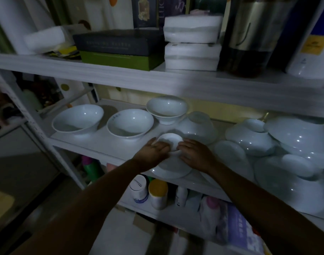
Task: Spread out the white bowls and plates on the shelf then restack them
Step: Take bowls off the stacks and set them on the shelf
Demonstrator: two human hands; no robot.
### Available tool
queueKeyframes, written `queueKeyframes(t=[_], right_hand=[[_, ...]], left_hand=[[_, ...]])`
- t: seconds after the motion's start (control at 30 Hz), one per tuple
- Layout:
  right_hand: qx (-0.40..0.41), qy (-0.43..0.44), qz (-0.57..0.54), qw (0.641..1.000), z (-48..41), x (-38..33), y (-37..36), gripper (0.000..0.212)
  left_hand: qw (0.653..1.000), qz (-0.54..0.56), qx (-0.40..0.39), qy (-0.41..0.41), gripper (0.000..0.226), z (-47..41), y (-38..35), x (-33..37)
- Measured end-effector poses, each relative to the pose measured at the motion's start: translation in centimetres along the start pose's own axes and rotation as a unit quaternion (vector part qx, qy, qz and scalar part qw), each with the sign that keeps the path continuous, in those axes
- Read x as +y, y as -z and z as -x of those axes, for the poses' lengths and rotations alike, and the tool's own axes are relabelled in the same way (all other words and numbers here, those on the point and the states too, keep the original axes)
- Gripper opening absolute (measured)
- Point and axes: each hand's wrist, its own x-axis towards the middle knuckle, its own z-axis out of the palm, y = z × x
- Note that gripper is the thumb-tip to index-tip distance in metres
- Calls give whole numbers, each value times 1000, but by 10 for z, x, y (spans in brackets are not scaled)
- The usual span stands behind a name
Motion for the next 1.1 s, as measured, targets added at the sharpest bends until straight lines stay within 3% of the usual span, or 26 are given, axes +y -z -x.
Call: queueKeyframes(t=[0.13, 0.2, 0.27, 0.33, 0.43, 0.5, 0.53, 0.6, 0.67, 0.7, 0.77, 0.8, 0.9, 1.03, 1.1], right_hand=[[20, -77, -89, 993, 3, -7, -1, 49], [8, -155, -190, 969, 4, -12, 3, 66], [19, -270, -325, 906, -1, -14, 8, 70], [31, -360, -435, 825, -7, -18, 15, 55], [93, -423, -621, 653, -15, -16, 32, 48], [124, -439, -651, 607, -19, -6, 36, 56], [135, -446, -660, 589, -20, -3, 36, 58], [126, -468, -678, 552, -24, -1, 32, 62], [97, -460, -691, 549, -25, -5, 32, 58], [85, -447, -692, 560, -24, -7, 31, 50], [66, -456, -686, 564, -22, -10, 29, 37], [64, -475, -679, 556, -21, -12, 29, 34], [66, -512, -654, 553, -24, -13, 18, 38], [61, -543, -636, 545, -33, -14, -3, 56], [52, -552, -627, 547, -34, -17, -4, 52]], left_hand=[[988, 98, -36, 114, 52, 1, 5, 11], [975, 171, -16, 142, 53, 0, 8, 13], [959, 228, -8, 168, 42, -4, 15, 10], [926, 311, -1, 212, 37, -11, 26, 3], [805, 495, 17, 326, 12, -25, 52, -14], [689, 627, 15, 363, 20, -30, 66, -24], [654, 658, 5, 374, 20, -30, 69, -29], [625, 677, -5, 388, 19, -24, 67, -36], [547, 737, -30, 397, 21, -17, 64, -36], [525, 749, -42, 403, 22, -13, 62, -36], [513, 762, -67, 388, 26, -8, 56, -35], [524, 760, -79, 377, 30, -5, 52, -33], [496, 754, -101, 418, 35, -1, 43, -28], [490, 741, -137, 439, 38, 7, 31, -37], [465, 728, -151, 480, 38, 12, 25, -44]])
